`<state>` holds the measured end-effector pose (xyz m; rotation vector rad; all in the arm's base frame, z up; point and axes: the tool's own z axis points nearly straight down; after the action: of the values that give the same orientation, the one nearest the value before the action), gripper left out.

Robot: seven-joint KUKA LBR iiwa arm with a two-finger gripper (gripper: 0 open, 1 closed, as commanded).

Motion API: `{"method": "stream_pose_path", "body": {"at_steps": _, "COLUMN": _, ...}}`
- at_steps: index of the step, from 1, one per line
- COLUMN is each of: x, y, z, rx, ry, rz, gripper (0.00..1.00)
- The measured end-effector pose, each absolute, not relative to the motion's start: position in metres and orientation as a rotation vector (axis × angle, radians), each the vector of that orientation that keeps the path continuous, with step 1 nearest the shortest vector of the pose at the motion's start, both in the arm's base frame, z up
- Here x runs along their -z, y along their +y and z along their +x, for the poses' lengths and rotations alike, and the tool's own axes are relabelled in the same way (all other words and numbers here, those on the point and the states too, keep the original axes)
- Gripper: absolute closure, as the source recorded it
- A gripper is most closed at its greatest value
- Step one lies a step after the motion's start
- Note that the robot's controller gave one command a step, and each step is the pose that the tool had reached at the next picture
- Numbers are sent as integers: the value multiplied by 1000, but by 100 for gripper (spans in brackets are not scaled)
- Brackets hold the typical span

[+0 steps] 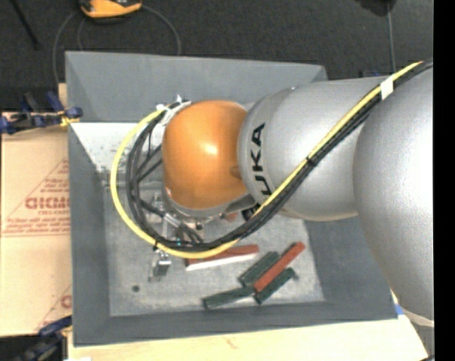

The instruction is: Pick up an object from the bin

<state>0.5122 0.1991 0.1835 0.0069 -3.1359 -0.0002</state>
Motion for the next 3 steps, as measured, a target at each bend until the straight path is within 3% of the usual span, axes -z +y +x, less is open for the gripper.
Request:
{"method": "stream_pose_path", "body": {"at_steps": 1, "x": -188, "y": 198, "z": 514, "rx": 3, "ry": -3143, "rz": 0, "gripper": 0}}
{"method": "stream_pose_path", "body": {"at_steps": 2, "x": -119, "y": 143, "z": 555, "rx": 2, "ry": -3148, "rz": 124, "gripper": 0}}
{"method": "stream_pose_path", "body": {"at_steps": 3, "x": -116, "y": 113, "z": 522, "rx": 0, "ry": -3128, "rz": -261, "gripper": 0}}
